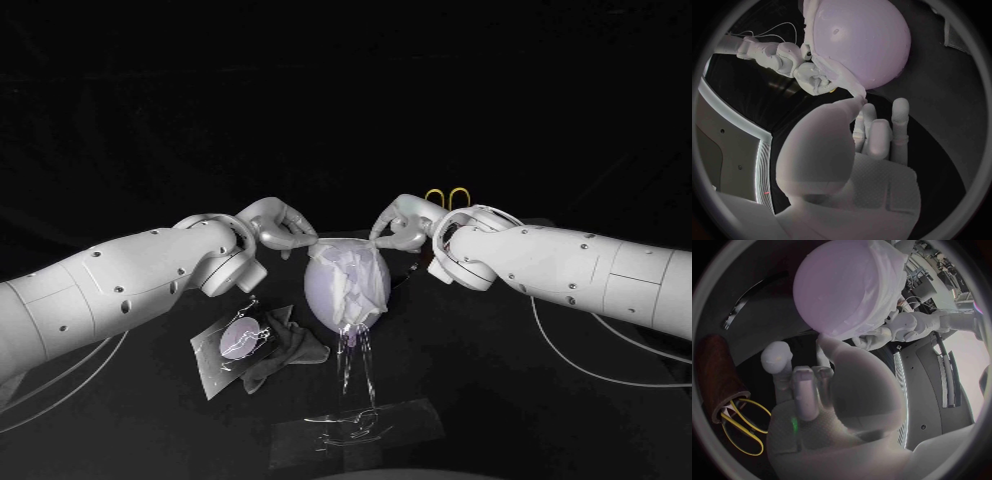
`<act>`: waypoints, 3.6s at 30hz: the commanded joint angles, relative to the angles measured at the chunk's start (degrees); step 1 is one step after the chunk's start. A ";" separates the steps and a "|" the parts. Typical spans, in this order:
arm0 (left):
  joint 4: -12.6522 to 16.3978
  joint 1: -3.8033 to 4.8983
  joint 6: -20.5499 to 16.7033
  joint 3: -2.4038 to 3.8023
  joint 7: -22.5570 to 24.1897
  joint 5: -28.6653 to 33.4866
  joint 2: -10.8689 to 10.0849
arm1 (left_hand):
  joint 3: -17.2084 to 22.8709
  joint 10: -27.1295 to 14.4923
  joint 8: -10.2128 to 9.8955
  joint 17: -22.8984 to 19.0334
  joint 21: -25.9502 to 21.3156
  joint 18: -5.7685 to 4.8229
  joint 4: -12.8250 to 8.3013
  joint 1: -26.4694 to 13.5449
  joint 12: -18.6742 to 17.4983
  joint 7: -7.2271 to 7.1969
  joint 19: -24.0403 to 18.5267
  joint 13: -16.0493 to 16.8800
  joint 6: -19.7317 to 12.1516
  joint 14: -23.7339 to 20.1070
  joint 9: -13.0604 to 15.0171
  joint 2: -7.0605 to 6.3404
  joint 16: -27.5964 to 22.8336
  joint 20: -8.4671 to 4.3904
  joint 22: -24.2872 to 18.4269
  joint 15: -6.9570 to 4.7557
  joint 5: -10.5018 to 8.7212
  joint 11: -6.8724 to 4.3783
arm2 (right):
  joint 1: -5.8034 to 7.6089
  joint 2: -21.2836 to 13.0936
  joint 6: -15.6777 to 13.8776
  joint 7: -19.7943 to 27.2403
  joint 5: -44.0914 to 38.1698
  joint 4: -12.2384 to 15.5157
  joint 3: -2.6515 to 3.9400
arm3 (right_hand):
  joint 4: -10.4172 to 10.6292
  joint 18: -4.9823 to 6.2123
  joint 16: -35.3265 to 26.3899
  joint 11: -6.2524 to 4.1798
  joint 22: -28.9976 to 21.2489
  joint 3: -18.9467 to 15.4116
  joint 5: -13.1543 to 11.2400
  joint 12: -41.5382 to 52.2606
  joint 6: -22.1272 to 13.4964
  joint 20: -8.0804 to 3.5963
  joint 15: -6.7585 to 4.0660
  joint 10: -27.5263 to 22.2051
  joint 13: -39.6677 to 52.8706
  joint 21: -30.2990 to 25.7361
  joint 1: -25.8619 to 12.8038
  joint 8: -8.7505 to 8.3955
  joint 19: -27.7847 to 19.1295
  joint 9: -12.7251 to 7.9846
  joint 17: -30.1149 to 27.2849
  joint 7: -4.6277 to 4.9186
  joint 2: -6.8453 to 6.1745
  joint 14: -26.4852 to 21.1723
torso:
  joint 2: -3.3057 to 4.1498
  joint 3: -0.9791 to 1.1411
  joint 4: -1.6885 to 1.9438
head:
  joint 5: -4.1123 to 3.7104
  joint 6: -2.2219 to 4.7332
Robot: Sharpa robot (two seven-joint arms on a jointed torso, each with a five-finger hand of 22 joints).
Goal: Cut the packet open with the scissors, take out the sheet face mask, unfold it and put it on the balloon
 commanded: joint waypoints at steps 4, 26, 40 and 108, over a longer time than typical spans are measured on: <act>0.11 0.10 1.08 0.07 -2.12 -0.88 -0.06 | 0.65 -0.11 0.79 0.02 0.27 0.07 -0.05 -0.65 0.19 0.08 0.15 -0.06 -0.24 0.35 8.77 -0.09 0.37 0.00 0.06 -0.07 0.20 0.40 | 0.00 -0.68 -2.02 -0.99 -2.76 0.33 0.00 | -0.21 -0.28 0.24 -0.39 6.26 0.40 0.19 0.19 -0.48 0.04 -0.51 5.87 15.06 0.02 -0.79 0.44 0.33 3.68 15.09 0.00 -0.14 6.07 | -0.01 0.01 0.00 | 0.09 0.01; 0.12 0.09 0.39 0.06 -3.81 -1.42 -0.11 | 2.99 -0.25 1.18 -0.32 0.74 0.07 -1.09 -1.71 0.61 0.18 0.16 0.01 -0.49 0.29 9.75 -0.53 0.29 -0.16 0.33 0.04 0.20 0.54 | 0.03 -1.37 -0.71 -1.88 -3.12 0.47 -0.01 | -1.33 0.51 -0.10 0.81 4.90 1.42 0.17 -1.96 -4.98 0.36 0.36 4.48 13.53 -5.44 -1.72 -0.64 -2.57 4.15 13.24 1.62 -0.58 5.25 | 0.01 0.00 0.01 | 0.03 0.15; 1.49 0.06 -4.68 0.00 0.58 4.75 -2.25 | 5.99 -2.34 -0.05 -9.16 -1.87 0.79 -0.67 -4.80 -6.27 1.01 -4.11 -4.73 -4.06 -3.70 10.99 -1.67 -1.97 -0.09 -4.00 0.66 0.10 1.26 | 0.01 -2.99 -1.28 -4.05 -2.53 0.31 -0.05 | -3.60 2.72 -4.34 4.83 0.74 3.52 0.23 -19.64 -15.62 3.20 3.89 -8.22 0.97 -23.41 -1.65 -8.45 -13.96 0.40 -1.67 6.23 -3.56 -3.27 | -0.04 -0.04 -0.09 | -0.10 -0.10; 28.44 -9.67 -19.04 -0.54 15.29 -27.94 -14.70 | -5.02 -0.97 -4.34 8.83 3.53 -1.96 -3.35 -1.37 -6.15 3.47 13.76 -4.55 -9.48 3.89 6.26 -5.02 -1.40 0.07 6.76 2.59 0.16 3.57 | -11.30 -16.84 -26.33 1.45 -22.85 29.59 -0.25 | -1.97 1.30 -1.02 2.78 4.13 3.87 0.25 -7.98 -6.62 2.46 2.17 0.65 7.64 -10.32 -4.79 -6.66 -4.92 -0.79 8.87 3.83 -5.38 3.32 | -1.94 -0.31 0.01 | 0.93 -4.25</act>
